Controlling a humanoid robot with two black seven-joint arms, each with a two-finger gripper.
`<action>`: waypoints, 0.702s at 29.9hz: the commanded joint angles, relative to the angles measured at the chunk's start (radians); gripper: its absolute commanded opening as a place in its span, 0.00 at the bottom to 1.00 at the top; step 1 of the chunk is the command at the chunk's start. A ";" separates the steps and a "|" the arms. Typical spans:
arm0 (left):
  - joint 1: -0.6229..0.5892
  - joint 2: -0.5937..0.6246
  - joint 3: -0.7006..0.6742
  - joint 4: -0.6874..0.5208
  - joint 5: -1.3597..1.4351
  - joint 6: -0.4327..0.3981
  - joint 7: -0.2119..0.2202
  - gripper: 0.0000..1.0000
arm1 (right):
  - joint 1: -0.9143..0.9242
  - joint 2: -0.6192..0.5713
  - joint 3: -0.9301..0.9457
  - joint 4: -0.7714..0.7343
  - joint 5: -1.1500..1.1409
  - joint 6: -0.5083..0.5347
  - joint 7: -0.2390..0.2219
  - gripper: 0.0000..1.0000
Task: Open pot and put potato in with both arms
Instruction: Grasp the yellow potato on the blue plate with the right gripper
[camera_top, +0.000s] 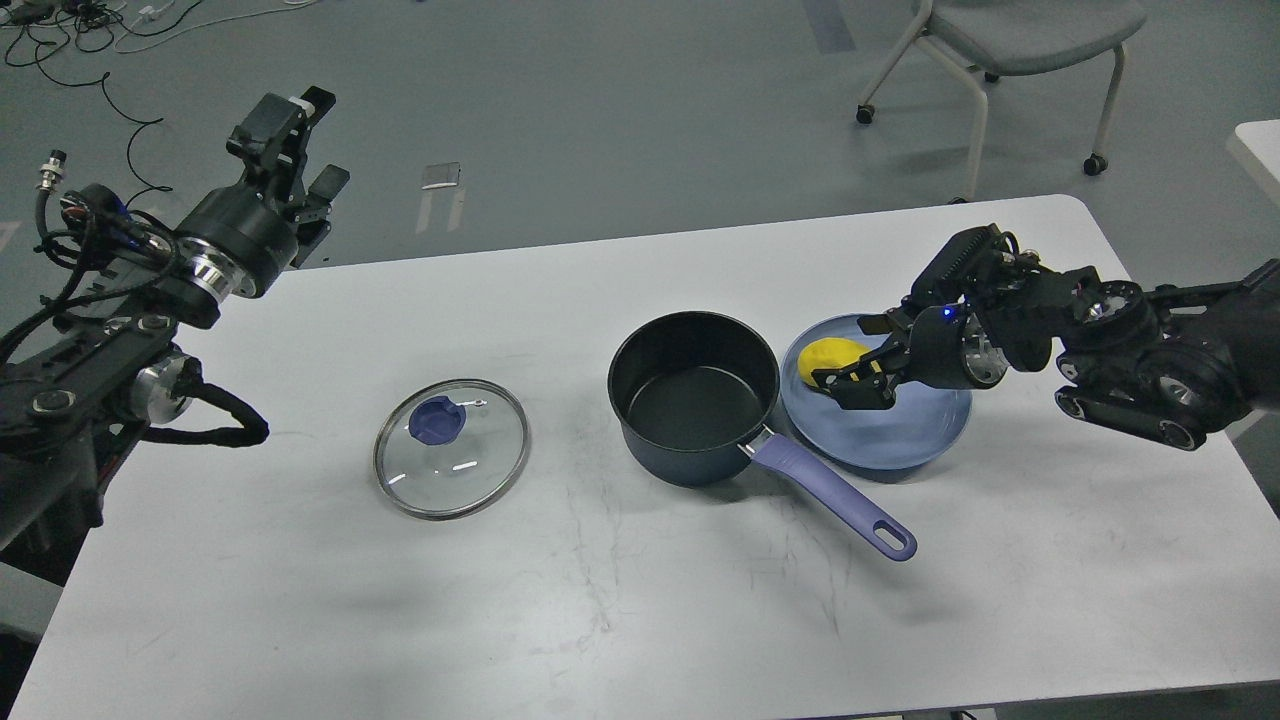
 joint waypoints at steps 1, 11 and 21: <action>0.000 0.001 0.002 0.000 0.003 -0.001 0.000 0.98 | -0.010 0.003 0.000 -0.013 0.000 -0.001 -0.008 0.90; 0.002 0.000 0.004 0.000 0.006 0.001 0.000 0.98 | -0.018 0.004 -0.002 -0.045 0.000 -0.041 -0.011 0.49; 0.012 0.003 0.007 0.001 0.006 0.002 0.000 0.98 | -0.016 0.006 0.006 -0.036 0.017 -0.058 -0.003 0.38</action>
